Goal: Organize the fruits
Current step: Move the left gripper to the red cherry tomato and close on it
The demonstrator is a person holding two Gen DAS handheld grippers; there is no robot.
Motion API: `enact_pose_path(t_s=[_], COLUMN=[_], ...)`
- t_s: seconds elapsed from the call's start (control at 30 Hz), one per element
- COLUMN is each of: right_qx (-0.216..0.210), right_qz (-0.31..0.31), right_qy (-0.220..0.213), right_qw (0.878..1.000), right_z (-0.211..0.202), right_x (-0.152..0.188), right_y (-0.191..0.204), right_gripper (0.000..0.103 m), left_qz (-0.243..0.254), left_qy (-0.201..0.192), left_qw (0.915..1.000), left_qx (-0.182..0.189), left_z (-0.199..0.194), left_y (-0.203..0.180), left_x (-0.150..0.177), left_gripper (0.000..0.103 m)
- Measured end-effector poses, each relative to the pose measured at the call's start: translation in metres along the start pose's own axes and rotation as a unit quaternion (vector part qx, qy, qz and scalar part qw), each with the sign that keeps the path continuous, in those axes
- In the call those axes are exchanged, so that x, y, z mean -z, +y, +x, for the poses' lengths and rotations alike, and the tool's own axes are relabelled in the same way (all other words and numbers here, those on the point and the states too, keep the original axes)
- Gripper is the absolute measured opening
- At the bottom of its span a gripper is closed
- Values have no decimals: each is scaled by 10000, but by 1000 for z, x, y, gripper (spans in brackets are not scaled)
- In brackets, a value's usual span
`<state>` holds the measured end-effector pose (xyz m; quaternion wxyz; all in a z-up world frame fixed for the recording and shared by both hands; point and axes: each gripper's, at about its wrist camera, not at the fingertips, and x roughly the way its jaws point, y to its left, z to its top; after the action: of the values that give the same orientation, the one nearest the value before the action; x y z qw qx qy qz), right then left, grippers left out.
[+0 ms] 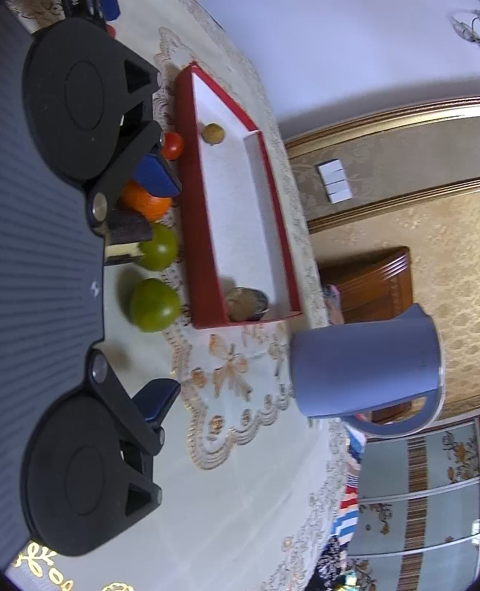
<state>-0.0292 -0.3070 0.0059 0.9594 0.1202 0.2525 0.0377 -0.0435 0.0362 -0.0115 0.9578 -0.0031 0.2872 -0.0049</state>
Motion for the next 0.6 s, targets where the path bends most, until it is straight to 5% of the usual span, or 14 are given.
enact_pose_path(t_s=[0.47, 0.57, 0.6], right_qx=[-49, -6, -5], right_qz=[74, 124, 98], right_qy=[6, -28, 13], right_qw=[10000, 9999, 10000], right_z=[-10, -14, -16], right_x=[5, 5, 5], right_y=[-9, -10, -11], right_gripper=[103, 103, 103], left_qz=[263, 337, 331], left_qy=[37, 136, 168], left_qw=[9996, 9993, 9992], left_qx=[78, 88, 116], left_z=[-2, 0, 1], left_y=[-6, -7, -6], left_x=[1, 2, 2], left_gripper=[76, 50, 49])
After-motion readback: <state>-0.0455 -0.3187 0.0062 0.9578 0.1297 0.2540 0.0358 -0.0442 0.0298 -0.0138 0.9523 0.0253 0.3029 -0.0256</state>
